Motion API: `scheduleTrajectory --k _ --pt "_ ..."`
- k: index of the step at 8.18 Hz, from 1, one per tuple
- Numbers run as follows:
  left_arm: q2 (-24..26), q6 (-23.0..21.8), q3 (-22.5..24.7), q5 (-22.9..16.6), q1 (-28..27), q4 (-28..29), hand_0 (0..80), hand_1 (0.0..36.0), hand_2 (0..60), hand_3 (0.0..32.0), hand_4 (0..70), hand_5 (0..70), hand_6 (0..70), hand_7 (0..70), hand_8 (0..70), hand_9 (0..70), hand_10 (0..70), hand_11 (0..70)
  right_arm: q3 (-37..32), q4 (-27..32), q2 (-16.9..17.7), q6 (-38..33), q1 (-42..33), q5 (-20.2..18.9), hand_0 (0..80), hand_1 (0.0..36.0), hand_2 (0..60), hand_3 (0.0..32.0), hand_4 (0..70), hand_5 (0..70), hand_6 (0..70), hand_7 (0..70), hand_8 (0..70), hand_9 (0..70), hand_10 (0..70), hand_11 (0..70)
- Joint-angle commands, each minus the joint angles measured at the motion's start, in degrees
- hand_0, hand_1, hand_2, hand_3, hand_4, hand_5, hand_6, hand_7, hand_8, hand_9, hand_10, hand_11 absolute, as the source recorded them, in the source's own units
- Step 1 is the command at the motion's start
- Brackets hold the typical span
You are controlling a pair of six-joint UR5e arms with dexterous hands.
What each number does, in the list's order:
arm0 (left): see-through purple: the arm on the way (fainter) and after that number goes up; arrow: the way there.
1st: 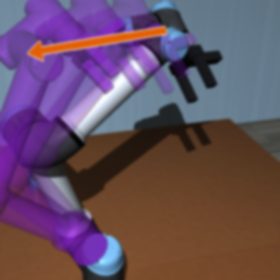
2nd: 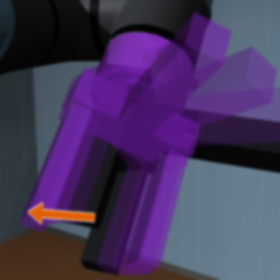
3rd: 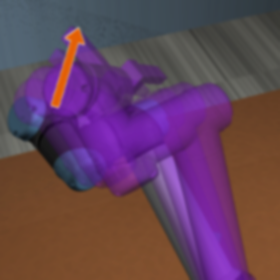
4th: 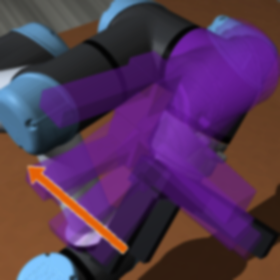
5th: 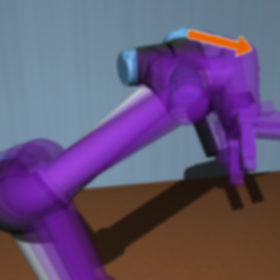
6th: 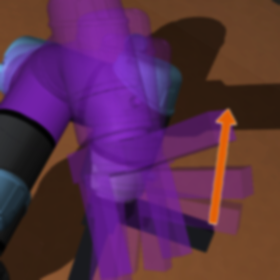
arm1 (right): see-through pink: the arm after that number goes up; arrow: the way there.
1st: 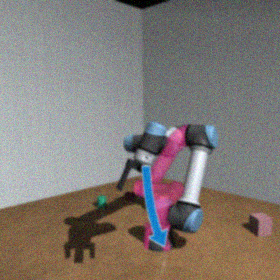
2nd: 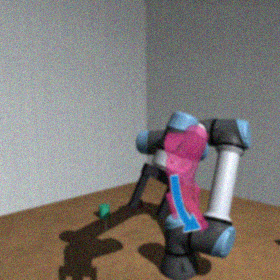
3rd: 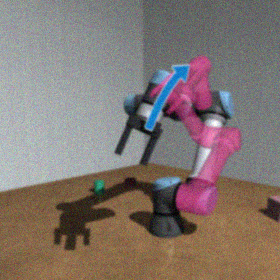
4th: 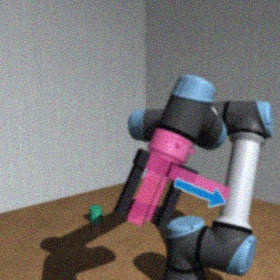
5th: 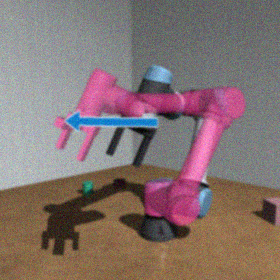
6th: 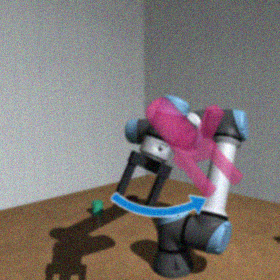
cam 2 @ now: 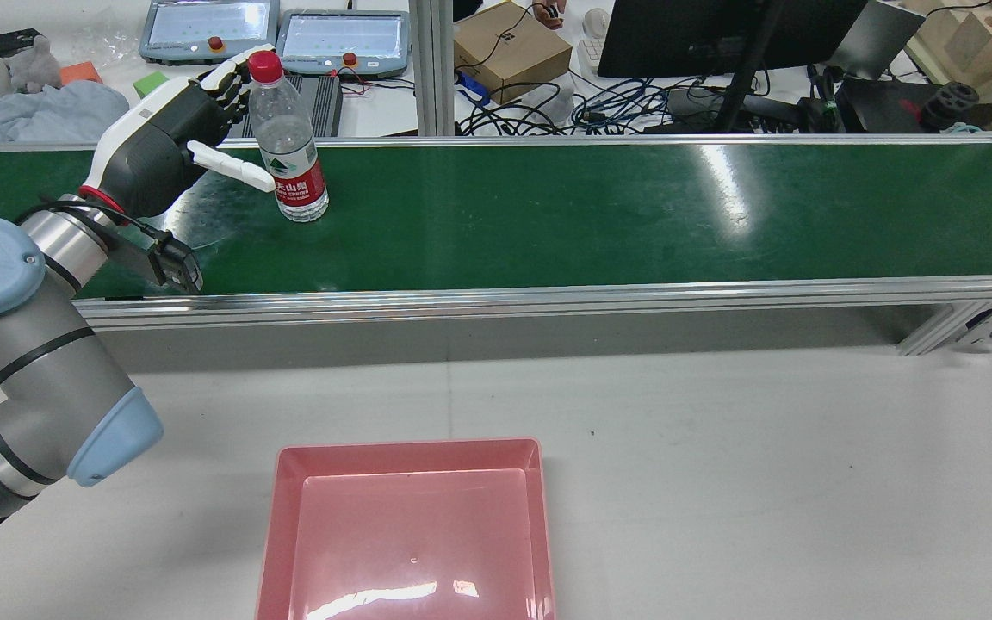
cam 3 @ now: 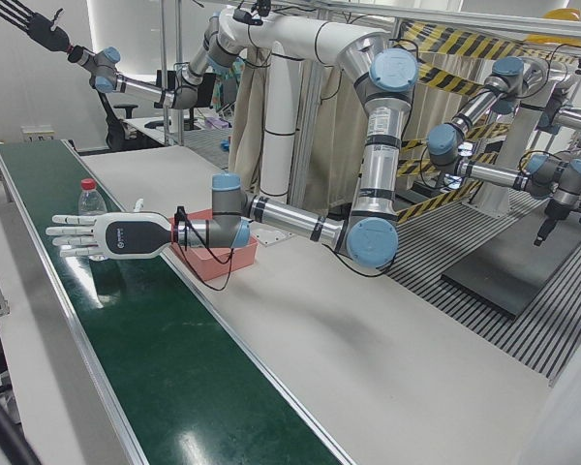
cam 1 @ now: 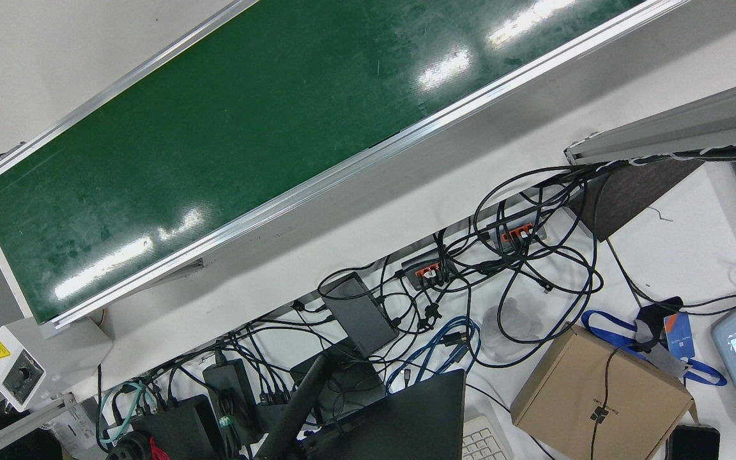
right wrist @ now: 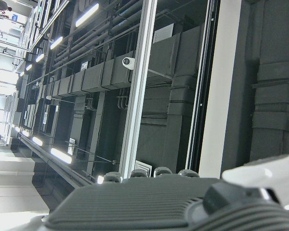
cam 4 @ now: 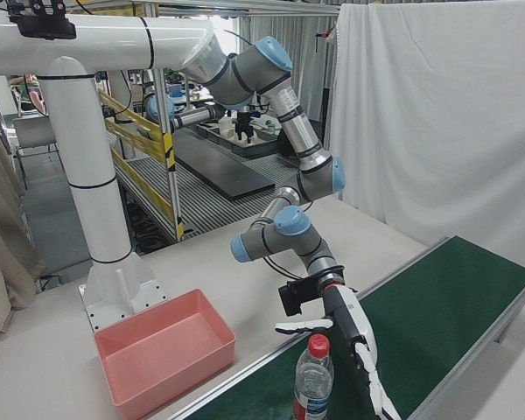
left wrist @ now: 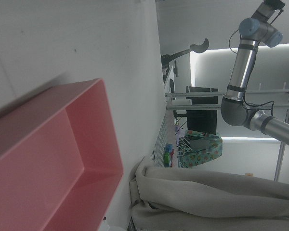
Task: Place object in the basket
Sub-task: 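Close the left hand fingers around the bottle on the conveyor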
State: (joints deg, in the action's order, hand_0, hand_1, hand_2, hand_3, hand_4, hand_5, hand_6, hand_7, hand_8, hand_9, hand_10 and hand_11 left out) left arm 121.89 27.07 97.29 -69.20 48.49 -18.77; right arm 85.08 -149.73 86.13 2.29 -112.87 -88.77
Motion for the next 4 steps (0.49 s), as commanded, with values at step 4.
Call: scheduleTrajectory --k 4 --pt "2.4 -0.7 -2.8 -0.6 0.5 0.8 56.4 5.8 0.0 0.0 5.8 14.2 2.5 0.0 6.6 5.9 1.7 4.0 0.0 0.1 0.0 0.0 -0.1 0.0 0.0 0.0 0.0 0.0 0.0 0.0 0.0 0.0 0.0 0.0 0.0 0.0"
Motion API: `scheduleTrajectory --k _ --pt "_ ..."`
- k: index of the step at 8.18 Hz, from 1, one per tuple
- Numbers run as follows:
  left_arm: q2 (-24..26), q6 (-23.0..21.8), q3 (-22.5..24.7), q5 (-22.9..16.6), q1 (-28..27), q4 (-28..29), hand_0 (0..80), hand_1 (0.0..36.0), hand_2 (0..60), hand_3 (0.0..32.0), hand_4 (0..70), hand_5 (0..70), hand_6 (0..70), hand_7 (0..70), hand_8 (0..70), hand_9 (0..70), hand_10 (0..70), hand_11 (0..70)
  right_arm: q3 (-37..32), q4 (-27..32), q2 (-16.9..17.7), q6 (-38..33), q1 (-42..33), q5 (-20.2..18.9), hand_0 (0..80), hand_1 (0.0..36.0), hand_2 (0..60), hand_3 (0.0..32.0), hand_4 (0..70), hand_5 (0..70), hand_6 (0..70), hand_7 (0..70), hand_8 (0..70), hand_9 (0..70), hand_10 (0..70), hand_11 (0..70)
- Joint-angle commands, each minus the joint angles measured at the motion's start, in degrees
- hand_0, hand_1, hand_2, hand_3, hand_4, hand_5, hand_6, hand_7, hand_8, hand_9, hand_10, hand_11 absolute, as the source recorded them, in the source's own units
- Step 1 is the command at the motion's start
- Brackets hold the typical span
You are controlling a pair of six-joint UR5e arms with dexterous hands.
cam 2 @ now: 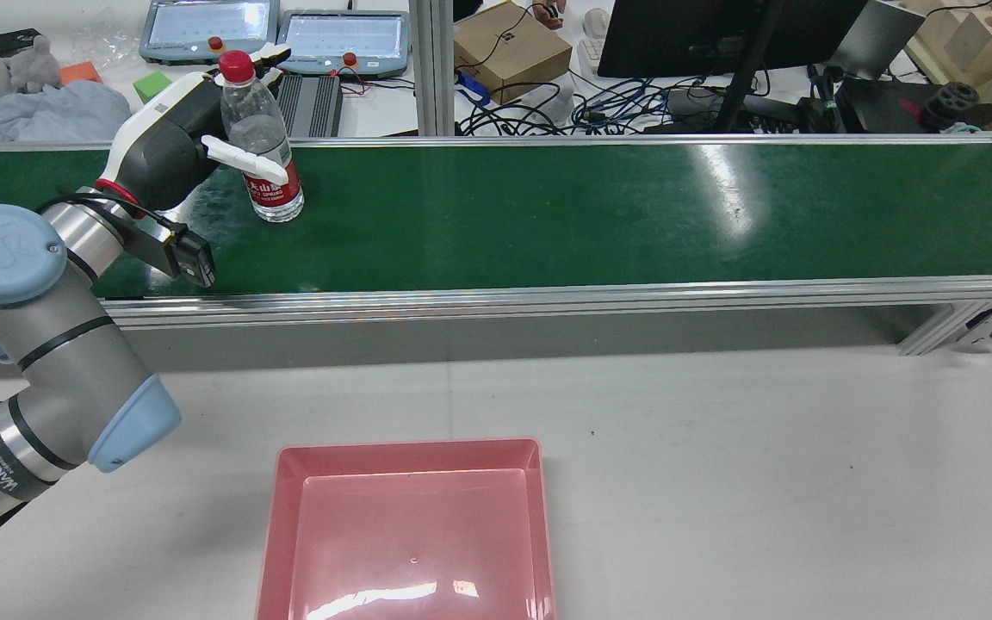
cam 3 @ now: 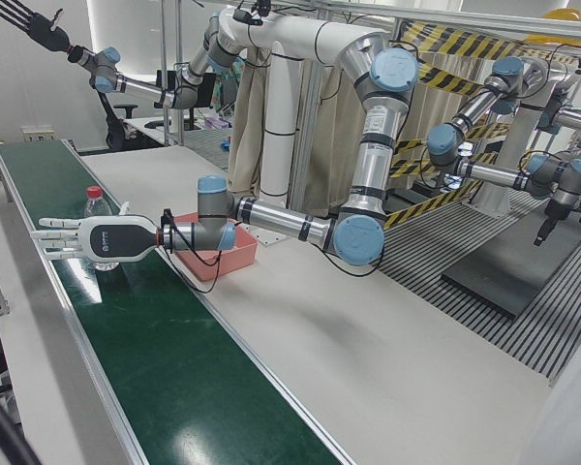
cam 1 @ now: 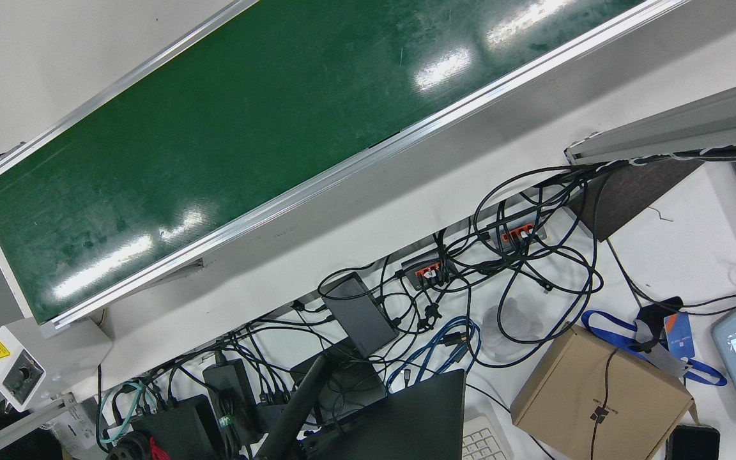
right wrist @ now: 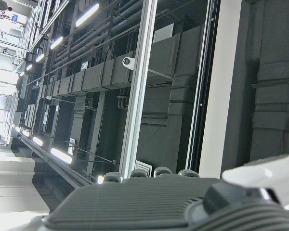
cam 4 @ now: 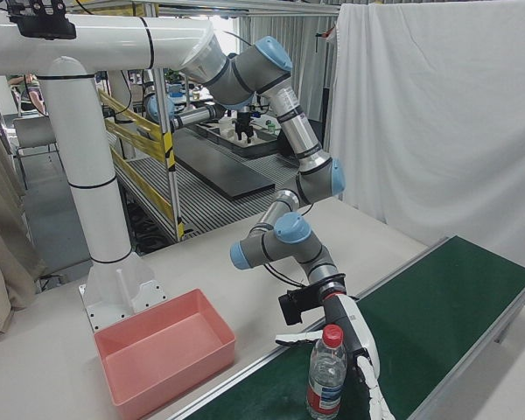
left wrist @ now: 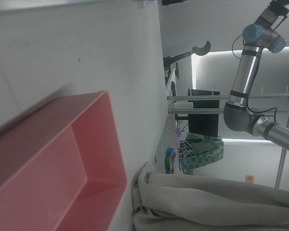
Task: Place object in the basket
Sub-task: 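Close the left hand fingers around the bottle on the conveyor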
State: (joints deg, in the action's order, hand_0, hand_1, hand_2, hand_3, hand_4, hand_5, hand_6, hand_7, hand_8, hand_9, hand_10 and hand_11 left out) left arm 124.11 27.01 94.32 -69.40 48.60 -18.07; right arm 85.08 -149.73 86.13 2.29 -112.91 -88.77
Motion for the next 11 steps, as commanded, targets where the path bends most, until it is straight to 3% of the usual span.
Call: scheduleTrajectory --k 1,2,3,4,6,9,11 --pt "0.3 -0.5 0.0 -1.2 0.7 -1.0 56.9 8.5 0.0 0.0 4.8 20.0 3.7 1.2 10.1 10.5 2.8 5.7 0.0 0.0 0.0 0.0 0.0 0.0 0.0 0.0 0.0 0.0 0.0 0.0 0.0 0.0 0.0 0.0 0.0 0.0" --pt "2.6 0.5 0.0 -0.6 2.2 -6.2 62.3 26.7 17.8 0.0 8.6 46.2 15.0 26.9 26.7 34.5 21.8 33.9 0.0 0.1 0.0 0.0 0.0 0.0 0.0 0.0 0.0 0.0 0.0 0.0 0.0 0.0 0.0 0.0 0.0 0.0" --pt "6.0 4.3 0.1 -0.8 4.0 -10.4 79.7 35.0 60.0 0.0 59.0 70.0 70.0 70.0 70.0 70.0 70.0 70.0 0.0 0.0 0.0 0.0 0.0 0.0 0.0 0.0 0.0 0.0 0.0 0.0 0.0 0.0 0.0 0.0 0.0 0.0" --pt "6.4 4.8 0.2 -0.8 4.5 -10.3 80.0 35.8 60.0 0.0 70.0 70.0 70.0 70.0 70.0 70.0 70.0 70.0 0.0 0.0 0.0 0.0 0.0 0.0 0.0 0.0 0.0 0.0 0.0 0.0 0.0 0.0 0.0 0.0 0.0 0.0" --pt "6.7 4.4 0.9 -1.4 4.9 -10.3 80.0 34.7 60.0 0.0 70.0 70.0 70.0 70.0 70.0 70.0 70.0 70.0 0.0 0.1 0.0 0.0 0.0 0.0 0.0 0.0 0.0 0.0 0.0 0.0 0.0 0.0 0.0 0.0 0.0 0.0" --pt "6.6 1.1 9.6 -5.6 3.2 -14.4 80.0 35.9 60.0 0.0 70.0 70.0 70.0 70.0 70.0 70.0 70.0 70.0 0.0 0.0 0.0 0.0 0.1 0.0 0.0 0.0 0.0 0.0 0.0 0.0 0.0 0.0 0.0 0.0 0.0 0.0" --pt "6.3 -1.4 14.8 -5.9 -2.3 -18.7 80.0 36.0 60.0 0.0 70.0 70.0 70.0 70.0 70.0 70.0 70.0 70.0 0.0 0.0 0.0 0.0 0.1 0.0 0.0 0.0 0.0 0.0 0.0 0.0 0.0 0.0 0.0 0.0 0.0 0.0"
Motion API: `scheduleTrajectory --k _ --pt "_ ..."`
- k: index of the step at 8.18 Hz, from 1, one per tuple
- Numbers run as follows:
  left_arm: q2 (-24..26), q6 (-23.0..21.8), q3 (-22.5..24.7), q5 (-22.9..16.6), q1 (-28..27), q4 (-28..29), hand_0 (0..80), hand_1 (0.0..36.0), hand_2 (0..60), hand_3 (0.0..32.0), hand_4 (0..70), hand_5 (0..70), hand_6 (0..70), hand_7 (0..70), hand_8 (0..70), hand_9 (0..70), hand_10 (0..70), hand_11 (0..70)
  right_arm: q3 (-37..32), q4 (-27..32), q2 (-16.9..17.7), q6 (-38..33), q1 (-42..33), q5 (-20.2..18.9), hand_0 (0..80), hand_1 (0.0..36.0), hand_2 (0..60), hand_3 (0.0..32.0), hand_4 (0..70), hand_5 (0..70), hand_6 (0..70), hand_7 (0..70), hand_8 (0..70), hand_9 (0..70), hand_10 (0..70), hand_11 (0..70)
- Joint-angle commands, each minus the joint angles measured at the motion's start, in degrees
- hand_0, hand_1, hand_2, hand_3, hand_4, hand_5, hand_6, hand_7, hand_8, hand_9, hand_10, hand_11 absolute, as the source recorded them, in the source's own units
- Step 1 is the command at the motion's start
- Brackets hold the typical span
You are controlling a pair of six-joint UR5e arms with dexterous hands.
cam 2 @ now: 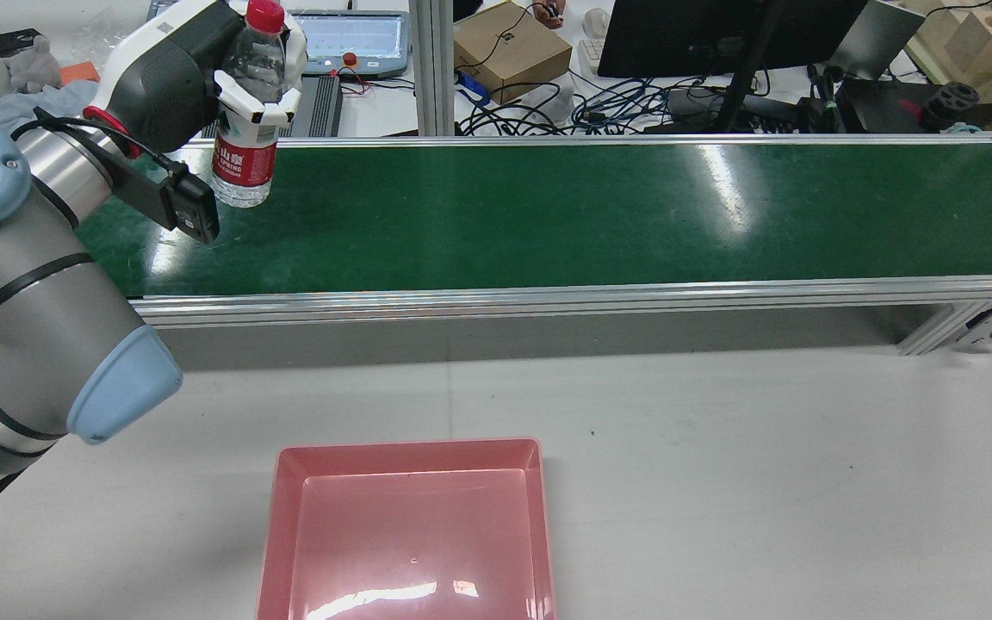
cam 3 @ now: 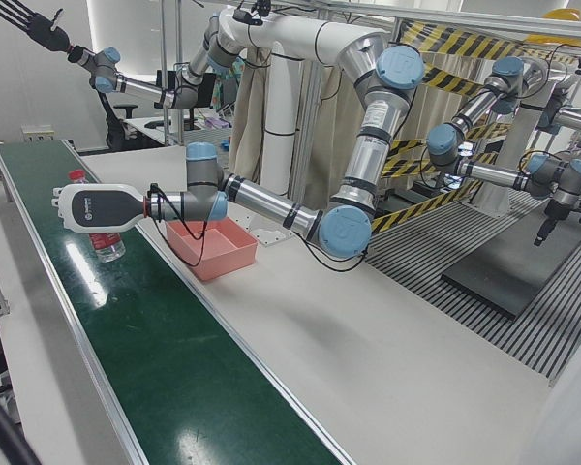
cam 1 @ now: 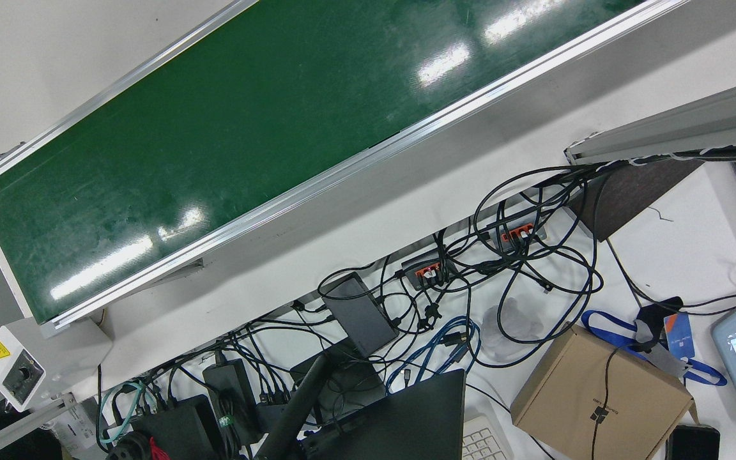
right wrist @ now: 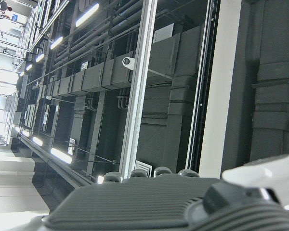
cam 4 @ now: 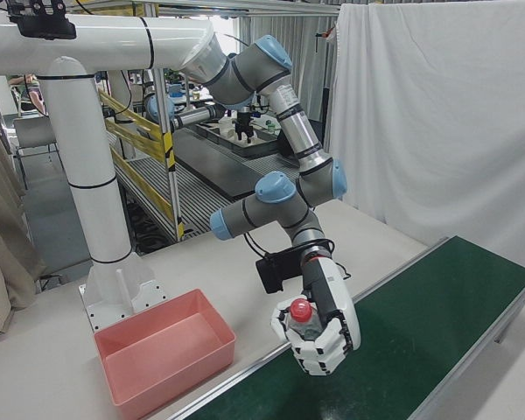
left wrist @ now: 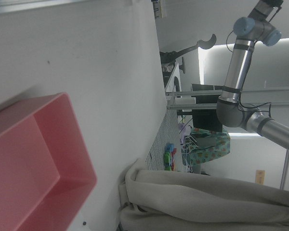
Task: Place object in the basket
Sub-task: 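Lift the bottle off the conveyor and carry it over the pink basket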
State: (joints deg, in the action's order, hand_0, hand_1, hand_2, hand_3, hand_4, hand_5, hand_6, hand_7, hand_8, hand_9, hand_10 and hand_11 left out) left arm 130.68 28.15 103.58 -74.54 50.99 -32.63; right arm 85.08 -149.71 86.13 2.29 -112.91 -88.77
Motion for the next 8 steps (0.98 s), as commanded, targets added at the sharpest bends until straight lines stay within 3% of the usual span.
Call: scheduleTrajectory --k 1,3,7,8 --pt "-0.3 -2.4 7.6 -0.6 -8.3 -5.2 80.0 36.0 60.0 0.0 70.0 70.0 70.0 70.0 70.0 70.0 70.0 70.0 0.0 0.0 0.0 0.0 0.0 0.0 0.0 0.0 0.0 0.0 0.0 0.0 0.0 0.0 0.0 0.0 0.0 0.0" --pt "0.0 -2.6 8.0 -0.1 -13.6 -5.2 80.0 36.0 60.0 0.0 70.0 70.0 70.0 70.0 70.0 70.0 70.0 70.0 0.0 0.0 0.0 0.0 0.0 0.0 0.0 0.0 0.0 0.0 0.0 0.0 0.0 0.0 0.0 0.0 0.0 0.0" --pt "-0.7 -2.1 16.4 0.4 -19.6 -8.3 80.0 36.0 60.0 0.0 70.0 70.0 70.0 70.0 70.0 70.0 70.0 70.0 0.0 0.0 0.0 0.0 0.0 0.0 0.0 0.0 0.0 0.0 0.0 0.0 0.0 0.0 0.0 0.0 0.0 0.0" --pt "-1.4 -2.0 20.1 1.9 -20.5 -10.5 80.0 36.0 60.0 0.0 65.4 70.0 70.0 70.0 70.0 70.0 70.0 70.0 0.0 0.0 0.0 0.0 0.0 0.0 0.0 0.0 0.0 0.0 0.0 0.0 0.0 0.0 0.0 0.0 0.0 0.0"
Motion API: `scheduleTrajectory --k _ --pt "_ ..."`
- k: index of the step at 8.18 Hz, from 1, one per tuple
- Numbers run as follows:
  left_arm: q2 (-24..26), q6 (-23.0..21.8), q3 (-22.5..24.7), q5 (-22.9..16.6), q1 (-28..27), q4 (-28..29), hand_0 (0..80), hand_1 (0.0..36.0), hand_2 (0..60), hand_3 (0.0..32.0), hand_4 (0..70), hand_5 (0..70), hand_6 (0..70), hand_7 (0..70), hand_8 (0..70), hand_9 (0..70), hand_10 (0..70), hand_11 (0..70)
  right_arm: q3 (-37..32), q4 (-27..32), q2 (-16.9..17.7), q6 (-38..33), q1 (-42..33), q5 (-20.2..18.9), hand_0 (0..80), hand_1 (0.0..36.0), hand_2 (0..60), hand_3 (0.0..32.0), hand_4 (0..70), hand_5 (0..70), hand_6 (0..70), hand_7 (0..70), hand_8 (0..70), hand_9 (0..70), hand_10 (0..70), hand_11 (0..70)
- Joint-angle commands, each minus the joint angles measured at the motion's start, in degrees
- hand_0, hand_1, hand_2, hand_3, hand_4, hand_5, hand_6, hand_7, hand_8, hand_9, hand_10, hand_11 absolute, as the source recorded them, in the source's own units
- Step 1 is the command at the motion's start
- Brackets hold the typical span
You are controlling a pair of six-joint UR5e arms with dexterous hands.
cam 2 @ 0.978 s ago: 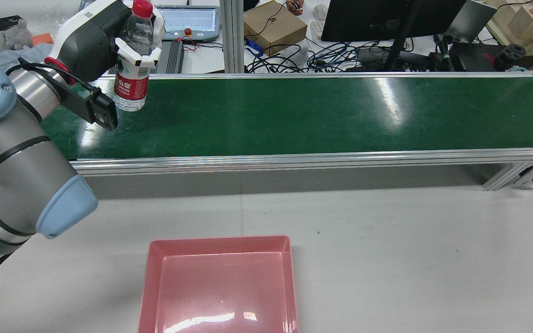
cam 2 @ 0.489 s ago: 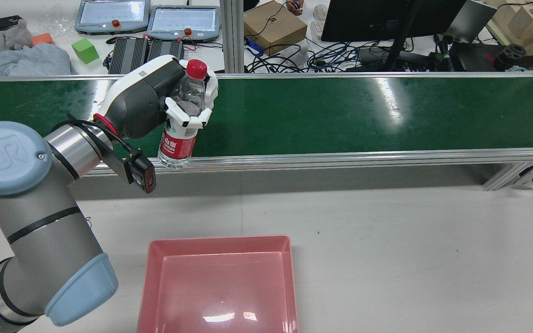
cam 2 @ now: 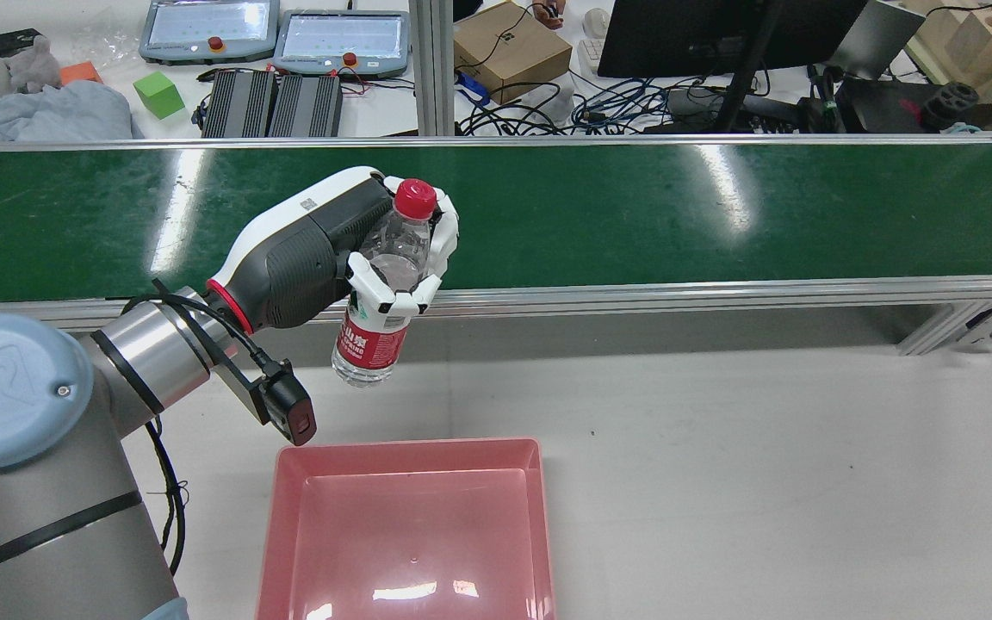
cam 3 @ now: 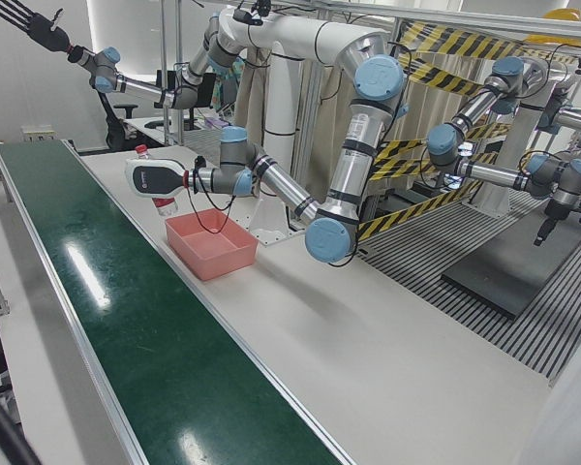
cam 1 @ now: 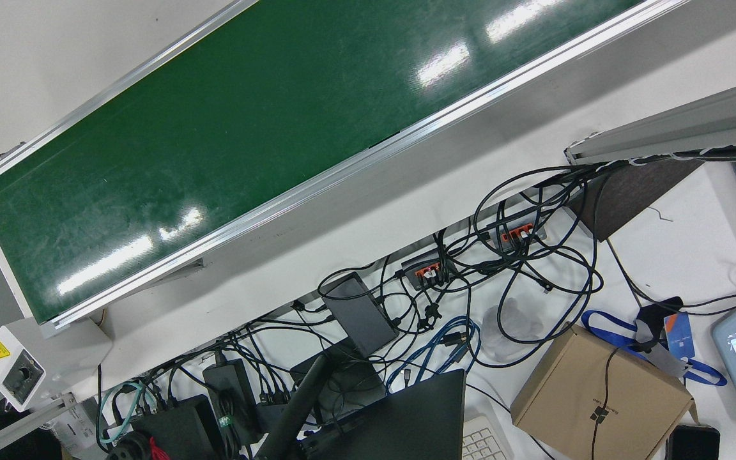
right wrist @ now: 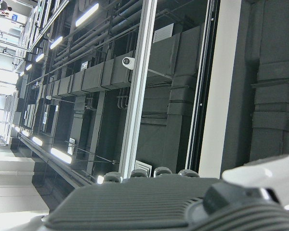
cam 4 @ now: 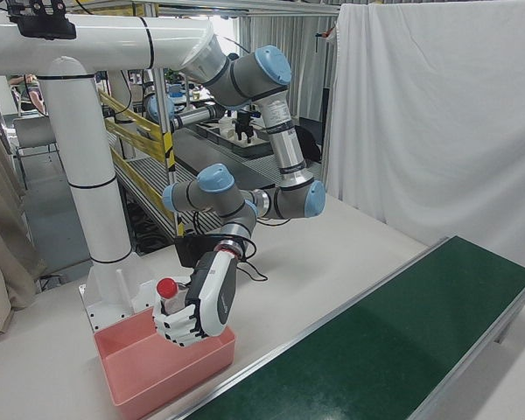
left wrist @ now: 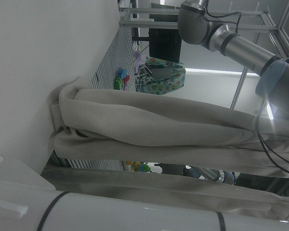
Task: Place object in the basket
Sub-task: 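Lift the bottle off the conveyor and carry it over the pink basket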
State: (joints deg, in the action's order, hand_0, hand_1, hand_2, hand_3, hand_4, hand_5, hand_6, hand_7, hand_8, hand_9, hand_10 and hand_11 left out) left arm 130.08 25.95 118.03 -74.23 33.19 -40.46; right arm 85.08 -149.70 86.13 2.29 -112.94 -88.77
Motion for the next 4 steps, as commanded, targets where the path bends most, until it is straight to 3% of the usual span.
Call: scheduleTrajectory --k 1,3,4 --pt "-4.4 0.2 9.2 3.6 -3.5 -3.3 80.0 36.0 60.0 0.0 59.8 70.0 70.0 70.0 70.0 70.0 70.0 70.0 0.0 0.0 0.0 0.0 0.0 0.0 0.0 0.0 0.0 0.0 0.0 0.0 0.0 0.0 0.0 0.0 0.0 0.0" --pt "-8.8 0.2 13.8 6.3 -5.7 -3.3 80.0 33.5 60.0 0.0 63.4 70.0 70.0 70.0 70.0 70.0 70.0 70.0 0.0 0.0 0.0 0.0 0.0 0.0 0.0 0.0 0.0 0.0 0.0 0.0 0.0 0.0 0.0 0.0 0.0 0.0" --pt "-9.3 0.3 15.4 6.2 -5.7 -3.6 77.3 17.5 10.8 0.0 49.1 70.0 70.0 70.0 70.0 70.0 64.4 70.0 0.0 0.0 0.0 0.0 0.0 0.0 0.0 0.0 0.0 0.0 0.0 0.0 0.0 0.0 0.0 0.0 0.0 0.0"
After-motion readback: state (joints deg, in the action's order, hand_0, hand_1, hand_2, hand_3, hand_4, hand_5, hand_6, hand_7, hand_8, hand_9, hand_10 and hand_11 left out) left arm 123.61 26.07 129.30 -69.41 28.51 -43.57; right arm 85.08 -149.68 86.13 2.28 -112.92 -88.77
